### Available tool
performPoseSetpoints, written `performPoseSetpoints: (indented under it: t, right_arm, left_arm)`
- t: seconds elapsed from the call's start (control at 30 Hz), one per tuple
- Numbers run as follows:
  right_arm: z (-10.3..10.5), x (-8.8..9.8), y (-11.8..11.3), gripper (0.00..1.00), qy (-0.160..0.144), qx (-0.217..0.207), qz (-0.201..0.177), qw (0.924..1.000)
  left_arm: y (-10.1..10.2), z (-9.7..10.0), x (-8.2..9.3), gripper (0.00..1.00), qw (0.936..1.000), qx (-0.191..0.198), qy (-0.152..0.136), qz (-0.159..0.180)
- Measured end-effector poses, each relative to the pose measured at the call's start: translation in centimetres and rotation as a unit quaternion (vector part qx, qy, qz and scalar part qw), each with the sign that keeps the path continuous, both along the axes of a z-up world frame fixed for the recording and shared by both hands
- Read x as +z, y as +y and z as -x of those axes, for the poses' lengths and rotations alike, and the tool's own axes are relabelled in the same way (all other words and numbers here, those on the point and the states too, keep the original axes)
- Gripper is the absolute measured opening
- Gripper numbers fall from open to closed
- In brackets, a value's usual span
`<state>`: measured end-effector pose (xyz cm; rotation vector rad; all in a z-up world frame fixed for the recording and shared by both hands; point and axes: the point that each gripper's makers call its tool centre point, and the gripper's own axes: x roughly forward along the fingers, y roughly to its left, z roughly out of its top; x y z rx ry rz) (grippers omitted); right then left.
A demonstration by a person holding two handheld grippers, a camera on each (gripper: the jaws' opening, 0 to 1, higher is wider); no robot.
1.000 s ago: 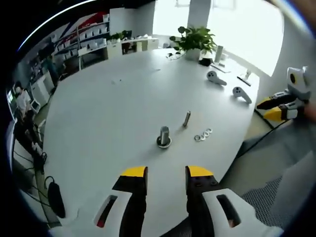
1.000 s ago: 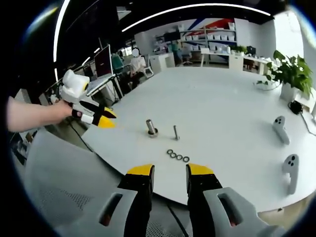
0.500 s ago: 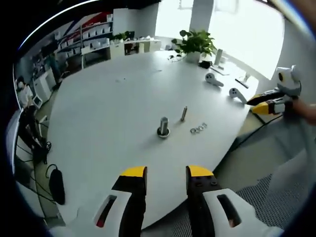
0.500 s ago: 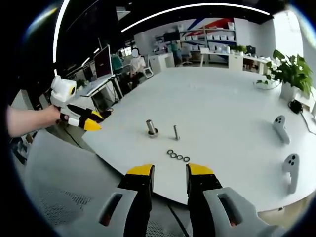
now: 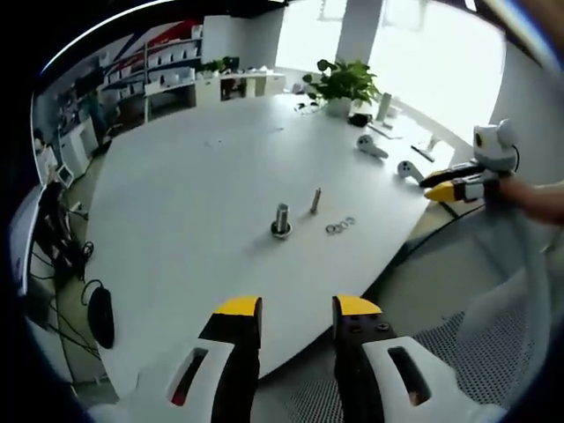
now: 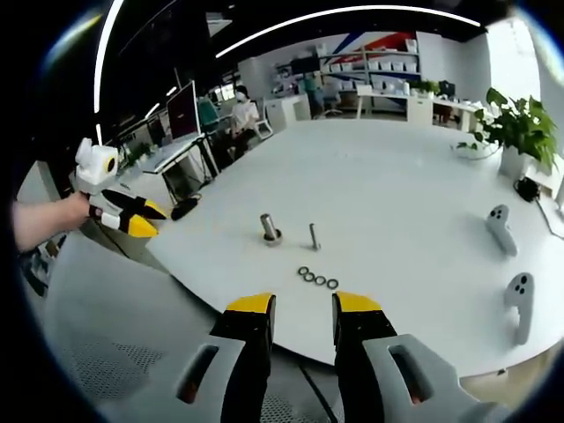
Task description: Place the washer onto the threaded stud by aligning its center hole with the stud, sliding it down to the base, and recovering from edge contact or off-axis alignment until the washer reaches the visible bottom stop.
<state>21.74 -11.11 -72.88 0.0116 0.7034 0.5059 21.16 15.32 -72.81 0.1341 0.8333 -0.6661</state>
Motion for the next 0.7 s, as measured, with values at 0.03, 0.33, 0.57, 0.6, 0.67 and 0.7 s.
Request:
performPoseSetpoints:
  t: [0.03,0.33,0.57,0.6,0.67,0.7]
  right_arm:
    - [0.0,0.0,0.0,0.28,0.000,0.000,0.000,1.0000]
    - [0.1,-0.1,0.1,0.28,0.003,0.003,0.003,1.0000]
    - [0.2,-0.3,0.1,0.28,0.007,0.008,0.007,0.9999]
    - [0.2,-0.3,0.1,0.28,0.008,0.007,0.007,0.9999]
    - [0.2,-0.3,0.2,0.28,0.008,0.009,0.007,0.9999]
    - [0.3,-0.4,0.2,0.28,0.008,0.011,0.007,0.9999]
  left_arm:
    - [0.1,0.2,0.1,0.30,1.0000,0.001,-0.001,0.001]
    - [0.6,2.3,0.3,0.30,0.9999,0.011,-0.001,0.008]
    - [0.2,3.5,0.1,0.29,0.9998,0.016,-0.007,0.010]
    - [0.2,3.5,0.1,0.29,0.9997,0.019,-0.008,0.014]
    - [0.2,3.6,0.5,0.29,0.9994,0.022,-0.013,0.021]
    - [0.2,3.4,0.6,0.28,0.9993,0.023,-0.019,0.022]
